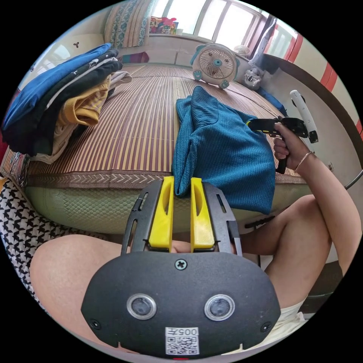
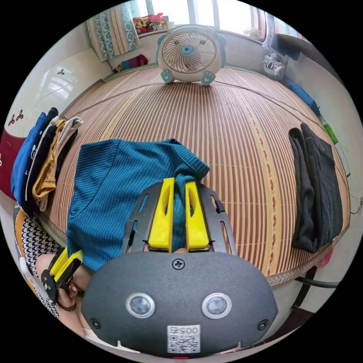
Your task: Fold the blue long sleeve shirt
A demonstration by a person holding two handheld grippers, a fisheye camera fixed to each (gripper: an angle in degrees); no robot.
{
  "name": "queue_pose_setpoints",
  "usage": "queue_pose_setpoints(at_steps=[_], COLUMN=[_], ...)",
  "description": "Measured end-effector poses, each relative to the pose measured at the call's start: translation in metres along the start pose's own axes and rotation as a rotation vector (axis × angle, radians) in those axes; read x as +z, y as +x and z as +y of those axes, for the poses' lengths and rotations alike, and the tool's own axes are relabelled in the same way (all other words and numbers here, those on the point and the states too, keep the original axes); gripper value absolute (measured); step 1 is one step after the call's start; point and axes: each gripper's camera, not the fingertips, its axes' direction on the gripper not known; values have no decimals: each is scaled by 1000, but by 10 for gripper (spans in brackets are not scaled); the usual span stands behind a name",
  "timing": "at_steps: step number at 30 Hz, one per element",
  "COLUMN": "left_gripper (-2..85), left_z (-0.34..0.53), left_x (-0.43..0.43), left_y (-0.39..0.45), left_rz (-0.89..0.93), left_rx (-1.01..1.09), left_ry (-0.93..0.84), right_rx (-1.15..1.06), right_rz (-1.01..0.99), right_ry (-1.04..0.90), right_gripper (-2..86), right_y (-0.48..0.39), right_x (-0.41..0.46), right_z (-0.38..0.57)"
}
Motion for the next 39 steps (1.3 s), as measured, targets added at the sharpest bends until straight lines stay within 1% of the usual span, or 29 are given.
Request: queue_pose_setpoints(at_steps=[5,11,15,19,21,24,27,30,32,37,39], left_gripper=[63,59,59,59,60,62,65,69,72,78,75], left_z=[0,-2,-8,-15,-23,-35,-45,-49,-47,-38,-32], left_x=[-6,-13,-13,-16,-18,-19,-21,-25,-30,-55,-77], left_y=[5,19,33,39,43,51,59,61,63,68,70], left_rz=[16,19,26,25,24,11,-7,6,6,-13,-1], left_rx=[6,15,24,16,11,11,15,-1,3,19,44], left_ry=[-7,-2,-11,-18,-19,-19,-20,-10,-6,20,55], right_rx=[-20,-70,-109,-123,-121,-168,-240,-267,-252,-159,-125], right_rz=[13,27,94,181,173,206,288,351,331,123,74], right_ry=[-11,37,65,33,28,53,91,116,113,69,97], right_gripper=[7,4,5,8,8,6,1,16,36,74,79], right_y=[-10,-34,-52,-57,-56,-61,-71,-75,-71,-37,-26], right_x=[-9,-26,-26,-9,0,10,20,29,28,6,-10], right_z=[4,11,10,-8,-19,-40,-55,-59,-59,-54,-45])
